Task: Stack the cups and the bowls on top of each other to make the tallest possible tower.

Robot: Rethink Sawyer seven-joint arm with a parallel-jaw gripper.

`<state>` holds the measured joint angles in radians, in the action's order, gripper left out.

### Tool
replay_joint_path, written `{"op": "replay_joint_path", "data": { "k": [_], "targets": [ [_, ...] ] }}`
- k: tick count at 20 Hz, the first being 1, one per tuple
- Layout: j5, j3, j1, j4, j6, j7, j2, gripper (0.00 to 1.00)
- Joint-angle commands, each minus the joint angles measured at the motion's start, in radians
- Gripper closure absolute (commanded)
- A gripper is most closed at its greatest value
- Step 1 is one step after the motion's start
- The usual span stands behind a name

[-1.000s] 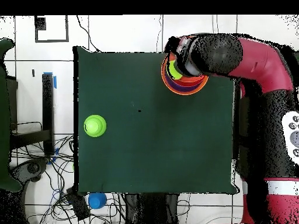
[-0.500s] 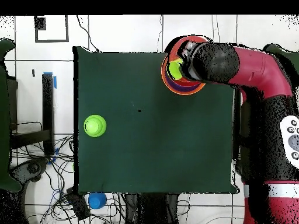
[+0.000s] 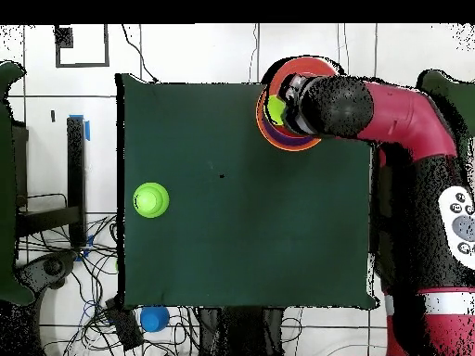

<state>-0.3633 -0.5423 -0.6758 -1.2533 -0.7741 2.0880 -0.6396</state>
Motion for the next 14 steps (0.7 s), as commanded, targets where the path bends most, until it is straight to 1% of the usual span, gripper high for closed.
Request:
{"op": "replay_joint_path", "data": {
  "k": [1, 5, 14],
  "targets": [
    [-0.032, 0.03, 0.017, -0.11, 0.004, -0.057, 0.045, 0.0],
    [-0.027, 0.024, 0.012, -0.128, 0.011, -0.056, 0.039, 0.0],
    [-0.03, 0.019, 0.006, -0.153, 0.05, -0.046, 0.053, 0.0]
  ]
}}
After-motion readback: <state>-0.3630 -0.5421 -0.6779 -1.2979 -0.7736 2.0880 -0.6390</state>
